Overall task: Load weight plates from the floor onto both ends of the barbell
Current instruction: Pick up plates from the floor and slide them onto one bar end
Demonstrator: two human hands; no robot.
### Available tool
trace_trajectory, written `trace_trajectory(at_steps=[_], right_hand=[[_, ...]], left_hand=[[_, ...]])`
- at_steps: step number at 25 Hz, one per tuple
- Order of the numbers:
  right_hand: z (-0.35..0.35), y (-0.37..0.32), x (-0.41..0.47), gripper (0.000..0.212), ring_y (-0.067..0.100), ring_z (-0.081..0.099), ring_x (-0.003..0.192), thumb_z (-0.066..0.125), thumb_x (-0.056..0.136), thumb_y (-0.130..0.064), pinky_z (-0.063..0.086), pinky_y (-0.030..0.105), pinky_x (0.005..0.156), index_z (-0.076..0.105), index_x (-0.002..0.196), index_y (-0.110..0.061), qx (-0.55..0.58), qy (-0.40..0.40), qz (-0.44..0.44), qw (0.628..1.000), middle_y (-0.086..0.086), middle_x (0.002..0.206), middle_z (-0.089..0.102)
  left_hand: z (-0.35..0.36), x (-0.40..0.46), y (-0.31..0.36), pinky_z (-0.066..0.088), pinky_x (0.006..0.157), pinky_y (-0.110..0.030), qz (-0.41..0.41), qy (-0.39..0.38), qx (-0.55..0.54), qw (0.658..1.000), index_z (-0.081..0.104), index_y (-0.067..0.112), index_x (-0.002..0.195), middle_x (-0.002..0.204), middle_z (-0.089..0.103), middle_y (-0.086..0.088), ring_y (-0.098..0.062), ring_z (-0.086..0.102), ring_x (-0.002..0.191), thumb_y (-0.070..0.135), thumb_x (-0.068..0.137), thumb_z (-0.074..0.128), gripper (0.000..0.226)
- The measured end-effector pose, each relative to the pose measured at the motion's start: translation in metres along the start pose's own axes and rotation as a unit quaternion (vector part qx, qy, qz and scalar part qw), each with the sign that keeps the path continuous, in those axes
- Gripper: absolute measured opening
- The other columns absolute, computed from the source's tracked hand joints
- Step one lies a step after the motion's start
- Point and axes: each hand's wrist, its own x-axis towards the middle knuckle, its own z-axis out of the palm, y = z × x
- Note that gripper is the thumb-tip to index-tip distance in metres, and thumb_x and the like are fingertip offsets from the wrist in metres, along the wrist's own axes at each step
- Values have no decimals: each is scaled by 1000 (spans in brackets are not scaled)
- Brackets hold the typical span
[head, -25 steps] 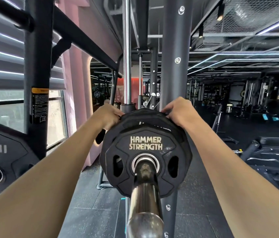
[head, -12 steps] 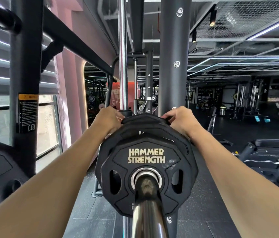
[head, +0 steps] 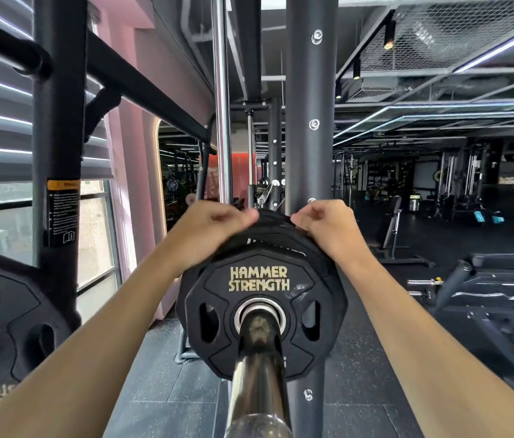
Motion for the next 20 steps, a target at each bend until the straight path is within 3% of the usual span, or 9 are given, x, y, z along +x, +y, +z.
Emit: trace_trajectory(at_steps=[2,5,8,12,17,20], right_hand=[[4,-2,-7,22,14,61,66,71,92,-20,49,26,69,74,74,-9,34,-7,-3,999,8,72,71],[9,3,-10,35,12,54,56,62,96,-20,43,26,61,70,65,-7,84,7,-3,996,6,63,67],[10,8,-5,36,9,59,58,58,97,-16,47,26,63,68,64,-7,144,11,-22,989,-2,60,65],[13,18,-11,32,29,64,66,57,95,-18,55,47,71,66,67,-9,199,15,-79,977,5,60,65],[10,25,-17,21,12,63,57,65,96,-25,51,27,63,74,80,-13,173,22,-182,968,-10,61,66],[13,20,-6,22,14,63,57,69,94,-29,55,34,61,73,81,-12,125,23,-232,964,-7,62,67]], left_hand=[[11,-13,2,53,79,-26,-5,-10,-2,1000,78,27,95,87,77,10,-4,72,80,53,88,65,30],[17,-17,4,58,79,-33,-27,21,-47,998,78,20,96,88,78,0,-18,75,80,48,81,72,32],[16,-16,6,58,77,-35,-64,28,-55,996,78,18,94,89,78,-7,-23,75,80,46,76,75,33],[15,-18,6,56,76,-33,-85,32,-45,995,75,14,99,92,77,-11,-23,73,81,41,79,76,34],[11,-19,5,57,82,-34,-87,25,-22,996,72,10,103,98,74,-14,-24,72,86,37,83,68,34],[11,-16,-4,55,87,-39,-84,33,-25,996,72,9,104,104,73,-18,-25,71,90,35,84,66,33]])
